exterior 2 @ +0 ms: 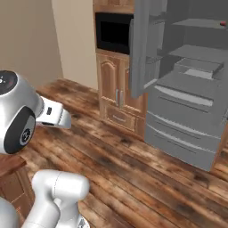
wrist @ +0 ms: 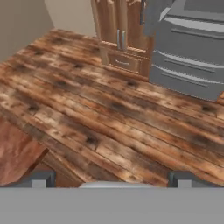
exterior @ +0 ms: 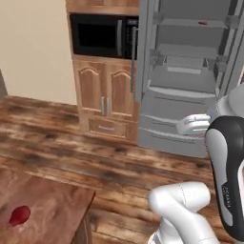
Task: Open the fridge, remove the pear, lemon wedge, and steak, and place them on any counter.
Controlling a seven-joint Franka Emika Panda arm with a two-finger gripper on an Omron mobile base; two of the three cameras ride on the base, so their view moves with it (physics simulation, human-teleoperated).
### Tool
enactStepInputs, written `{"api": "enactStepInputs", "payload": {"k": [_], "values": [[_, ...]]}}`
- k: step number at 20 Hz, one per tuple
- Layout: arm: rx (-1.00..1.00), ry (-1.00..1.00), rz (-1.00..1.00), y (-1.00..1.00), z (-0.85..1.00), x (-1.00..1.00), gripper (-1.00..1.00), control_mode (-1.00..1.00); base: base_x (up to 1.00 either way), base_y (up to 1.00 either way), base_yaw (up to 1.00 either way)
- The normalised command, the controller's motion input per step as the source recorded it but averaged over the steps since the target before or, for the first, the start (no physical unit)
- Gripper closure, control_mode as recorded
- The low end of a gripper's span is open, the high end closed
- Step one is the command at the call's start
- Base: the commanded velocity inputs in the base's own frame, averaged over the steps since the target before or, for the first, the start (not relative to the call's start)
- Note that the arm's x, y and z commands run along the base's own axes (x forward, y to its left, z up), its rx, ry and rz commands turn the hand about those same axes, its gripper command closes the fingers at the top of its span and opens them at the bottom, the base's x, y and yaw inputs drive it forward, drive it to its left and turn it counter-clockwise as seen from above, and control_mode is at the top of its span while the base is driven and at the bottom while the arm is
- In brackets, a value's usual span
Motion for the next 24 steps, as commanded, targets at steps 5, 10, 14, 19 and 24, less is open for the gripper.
{"api": "enactStepInputs", "payload": {"k": [5, 10, 14, 19, 24], "values": [[0.0, 0.0, 0.0, 0.0, 0.0, 0.0, -1.0, 1.0, 0.26, -0.15, -0.82], [0.0, 0.0, 0.0, 0.0, 0.0, 0.0, -1.0, 1.0, 1.0, 0.13, -0.34], [0.0, 0.0, 0.0, 0.0, 0.0, 0.0, -1.0, 1.0, 1.0, 0.33, -0.22], [0.0, 0.0, 0.0, 0.0, 0.0, 0.0, -1.0, 1.0, 1.0, 0.02, -0.17], [0.0, 0.0, 0.0, 0.0, 0.0, 0.0, -1.0, 1.0, 1.0, 0.18, -0.18]]}}
